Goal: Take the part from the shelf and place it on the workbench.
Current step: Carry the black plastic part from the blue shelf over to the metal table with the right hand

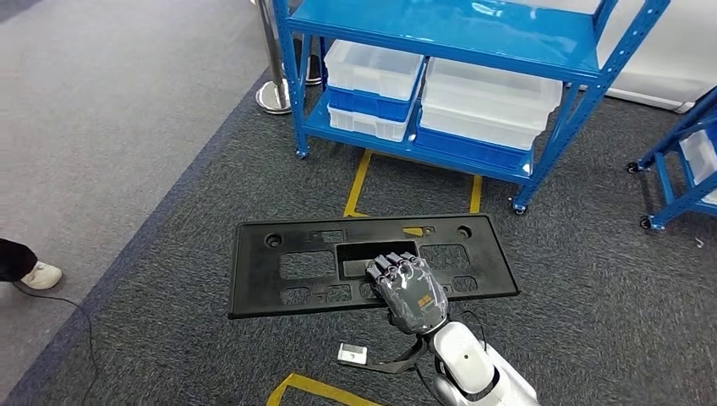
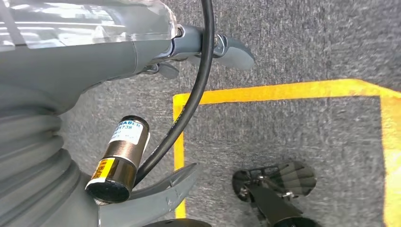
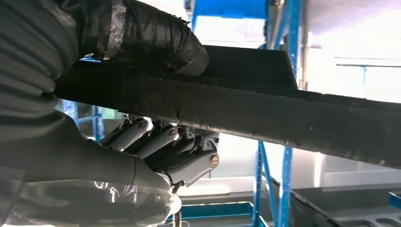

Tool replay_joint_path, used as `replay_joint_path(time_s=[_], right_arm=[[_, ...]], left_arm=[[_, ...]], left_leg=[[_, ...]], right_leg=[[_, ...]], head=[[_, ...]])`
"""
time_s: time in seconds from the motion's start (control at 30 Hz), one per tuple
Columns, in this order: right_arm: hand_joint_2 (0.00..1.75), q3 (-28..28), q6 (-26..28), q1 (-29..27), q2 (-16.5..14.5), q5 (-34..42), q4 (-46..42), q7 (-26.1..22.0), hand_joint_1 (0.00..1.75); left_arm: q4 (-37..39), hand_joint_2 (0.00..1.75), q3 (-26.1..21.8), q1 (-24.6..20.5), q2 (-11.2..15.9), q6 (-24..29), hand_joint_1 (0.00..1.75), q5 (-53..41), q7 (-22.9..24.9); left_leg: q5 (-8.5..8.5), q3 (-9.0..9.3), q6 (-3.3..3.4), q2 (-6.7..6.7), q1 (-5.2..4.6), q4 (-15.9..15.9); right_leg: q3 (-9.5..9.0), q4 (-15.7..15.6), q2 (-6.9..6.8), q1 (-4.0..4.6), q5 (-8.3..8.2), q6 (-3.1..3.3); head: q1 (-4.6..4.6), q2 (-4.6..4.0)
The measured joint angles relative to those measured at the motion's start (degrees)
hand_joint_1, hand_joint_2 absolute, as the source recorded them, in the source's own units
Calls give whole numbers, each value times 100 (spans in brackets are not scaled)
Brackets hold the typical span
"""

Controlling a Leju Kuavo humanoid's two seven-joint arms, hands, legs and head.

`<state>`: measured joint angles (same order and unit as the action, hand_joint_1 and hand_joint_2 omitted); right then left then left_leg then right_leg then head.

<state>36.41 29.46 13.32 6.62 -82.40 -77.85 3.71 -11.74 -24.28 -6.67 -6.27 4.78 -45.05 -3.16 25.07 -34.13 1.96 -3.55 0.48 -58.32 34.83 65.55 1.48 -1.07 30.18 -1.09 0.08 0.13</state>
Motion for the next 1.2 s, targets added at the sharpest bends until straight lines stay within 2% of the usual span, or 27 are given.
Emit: replay_joint_path(time_s=[0.03, 0.1, 0.17, 0.23, 0.3, 0.33, 0.37, 0.4, 0.43, 0.5, 0.57, 0.6, 0.67, 0.73, 0.77, 0.8, 0.87, 0.9, 0.93, 0.97, 1.0, 1.07, 1.1, 1.2], right_arm=[[175, 0, 1, -1, -1, 0, -2, 1, 162], [175, 0, 1, -9, 0, -1, -8, 0, 162], [175, 0, 1, -13, -6, -3, -15, 0, 162], [175, -1, 3, -11, -19, -9, -22, 6, 162], [175, -2, 7, -18, -24, -25, -26, 18, 162], [175, -2, 10, -25, -24, -38, -27, 25, 162], [175, -2, 13, -33, -24, -52, -27, 31, 162], [175, -2, 17, -39, -24, -68, -26, 38, 162], [175, -2, 21, -42, -24, -81, -25, 43, 162], [175, -2, 26, -43, -27, -104, -26, 48, 162], [175, -4, 30, -43, -31, -137, -30, 57, 162], [175, -7, 33, -42, -31, -159, -33, 69, 162], [175, -14, 36, -41, -31, -196, -52, 93, 162], [175, -28, 36, -38, -29, -213, -83, 103, 162], [175, -37, 38, -33, -27, -215, -97, 105, 162], [175, -48, 41, -29, -25, -216, -105, 105, 162], [175, -67, 48, -36, -13, -216, -111, 105, 162], [175, -73, 48, -44, -2, -217, -110, 105, 162], [175, -75, 48, -52, 7, -217, -110, 104, 162], [175, -75, 47, -54, 14, -218, -110, 103, 162], [175, -76, 46, -53, 17, -218, -110, 99, 162], [175, -76, 43, -50, 17, -215, -110, 90, 162], [175, -76, 42, -50, 17, -213, -110, 85, 162], [175, -76, 42, -50, 17, -212, -110, 84, 162]], left_arm=[[-4, 175, 0, -19, 1, -1, 0, -1, -9], [-14, 175, 0, -48, 2, -1, 0, -3, -15], [-20, 175, 0, -50, 13, -1, 0, -4, -19], [-21, 175, 0, -49, 26, -9, 0, -9, -36], [-22, 175, 0, -72, 30, -30, 0, -36, -44], [-22, 175, 0, -82, 28, -40, 0, -55, -34], [-22, 175, 0, -82, 27, -48, 0, -75, -18], [-22, 175, 0, -70, 25, -50, 0, -92, 1], [-22, 175, 0, -50, 24, -49, 0, -103, 19], [-22, 175, 0, -8, 27, -36, 0, -113, 52], [-22, 175, 0, 11, 31, -22, 0, -96, 79], [-22, 175, 0, 21, 33, -19, 0, -81, 82], [-22, 175, -3, 52, 32, -22, 0, -55, 52], [-22, 175, -10, 79, 23, -25, 0, -33, -5], [-22, 175, -18, 78, 19, -25, 0, -20, -32], [-22, 175, -30, 69, 15, -25, 0, -8, -57], [-22, 175, -63, 37, 5, -24, 0, 5, -92], [-22, 175, -78, 26, -2, -24, 0, 9, -103], [-22, 175, -88, 24, -8, -25, 0, 12, -108], [-22, 175, -96, 29, -14, -26, 0, 14, -109], [-22, 175, -99, 34, -19, -29, 0, 16, -109], [-22, 175, -102, 37, -33, -34, 0, 16, -107], [-22, 175, -103, 36, -39, -36, 0, 16, -106], [-22, 175, -103, 34, -42, -36, 0, 16, -106]], left_leg=[[-1, -24, -29, -60, -3, -27], [-27, -86, -112, -168, 2, -46], [-58, -131, -198, -262, 19, -38], [71, -224, -255, -114, 14, -219], [415, -483, -294, 164, 11, -808], [589, -649, -311, 241, 19, -1182], [695, -772, -323, 284, 25, -1473], [703, -807, -330, 308, 28, -1588], [607, -728, -329, 326, 29, -1481], [271, -311, -295, 445, 18, -741], [97, 17, -225, 602, -30, -122], [93, 63, -191, 634, -54, -11], [73, 58, -125, 541, -65, 22], [29, 78, -67, 457, -37, 83], [4, 88, -36, 425, -17, 116], [-11, 84, -17, 394, -10, 127], [-31, 61, 16, 307, -5, 130], [-36, 50, 21, 249, -6, 125], [-39, 42, 22, 190, -6, 117], [-39, 37, 18, 127, -4, 105], [-36, 35, 9, 62, 1, 87], [-21, 29, -17, -45, 10, 42], [-15, 26, -27, -75, 12, 26], [-12, 24, -32, -88, 13, 18]], right_leg=[[-145, -324, 126, -13, -116, 11], [-233, -577, 287, -12, -149, 38], [-226, -615, 192, -7, -184, 95], [-243, -668, 62, -24, -228, 177], [-246, -693, -84, -10, -245, 227], [-239, -691, -164, 5, -245, 238], [-231, -688, -239, 17, -243, 240], [-226, -685, -310, 25, -242, 242], [-225, -682, -372, 29, -238, 241], [-239, -679, -480, 36, -226, 230], [-248, -671, -577, 66, -210, 195], [-251, -669, -621, 78, -206, 172], [-261, -681, -709, 91, -204, 117], [-265, -653, -664, 79, -157, 61], [-225, -553, -561, 74, -74, 40], [-135, -348, -423, 58, 59, 27], [186, 333, -222, 44, 407, 7], [348, 666, -183, 37, 528, -3], [443, 853, -168, 32, 551, -11], [438, 832, -160, 25, 460, -16], [323, 586, -139, 13, 273, -18], [-12, -107, -33, -18, -115, -17], [-123, -334, 17, -29, -223, -16], [-169, -428, 50, -35, -260, -15]], head=[[-1, 0], [-2, 0], [-1, 0], [-18, 0], [-41, 0], [-48, 0], [-47, 0], [-48, 0], [-48, 0], [-48, 0], [-47, 0], [-45, 0], [-43, 0], [-43, 0], [-41, 0], [-39, 0], [-35, 0], [-35, 0], [-35, 0], [-34, 0], [-34, 0], [-34, 0], [-34, 0], [-34, 0]])
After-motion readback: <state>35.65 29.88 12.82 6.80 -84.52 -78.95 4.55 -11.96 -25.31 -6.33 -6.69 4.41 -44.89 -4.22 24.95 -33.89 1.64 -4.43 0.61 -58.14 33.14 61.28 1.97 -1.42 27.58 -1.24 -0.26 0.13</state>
